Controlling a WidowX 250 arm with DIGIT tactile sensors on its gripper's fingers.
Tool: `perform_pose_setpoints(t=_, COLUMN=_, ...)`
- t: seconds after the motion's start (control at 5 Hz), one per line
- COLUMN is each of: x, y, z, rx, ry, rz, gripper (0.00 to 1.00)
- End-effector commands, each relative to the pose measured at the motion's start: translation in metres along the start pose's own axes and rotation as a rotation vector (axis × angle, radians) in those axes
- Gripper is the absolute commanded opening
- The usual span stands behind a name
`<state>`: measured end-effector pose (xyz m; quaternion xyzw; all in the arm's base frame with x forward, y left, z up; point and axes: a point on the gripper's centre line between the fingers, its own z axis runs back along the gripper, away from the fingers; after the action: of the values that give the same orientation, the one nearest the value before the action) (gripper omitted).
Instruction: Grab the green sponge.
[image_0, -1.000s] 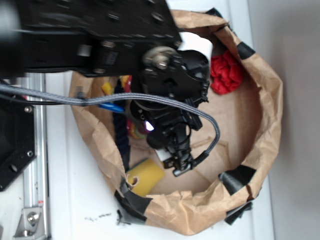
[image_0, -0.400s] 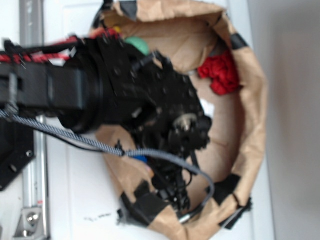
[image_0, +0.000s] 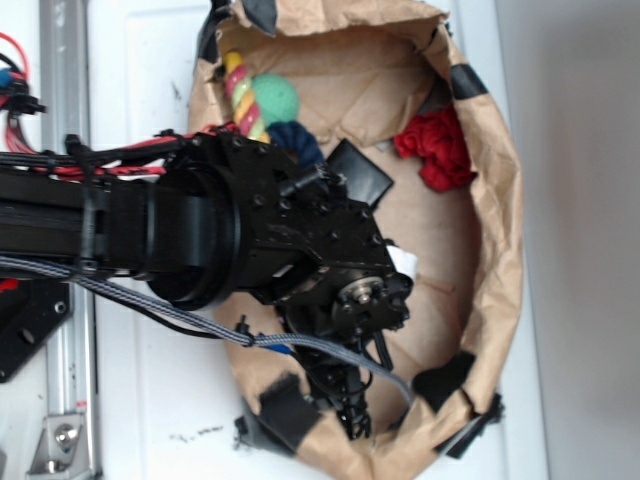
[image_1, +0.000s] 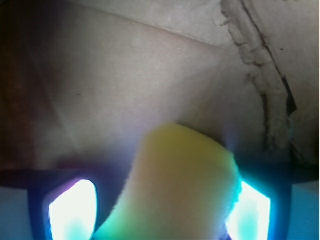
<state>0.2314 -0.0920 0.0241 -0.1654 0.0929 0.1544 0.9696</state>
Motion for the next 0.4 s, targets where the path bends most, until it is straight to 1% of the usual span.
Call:
perform_pose_setpoints(t=0.0, x=-0.004, y=-0.001, z=0.016, rx=0.023, ry=-0.089, rz=-0.146, gripper=0.00)
perform_pose_setpoints(t=0.2, x=0.011, y=-0.001, z=0.065, rx=0.067, ry=-0.238, rz=-0.312, gripper=0.00)
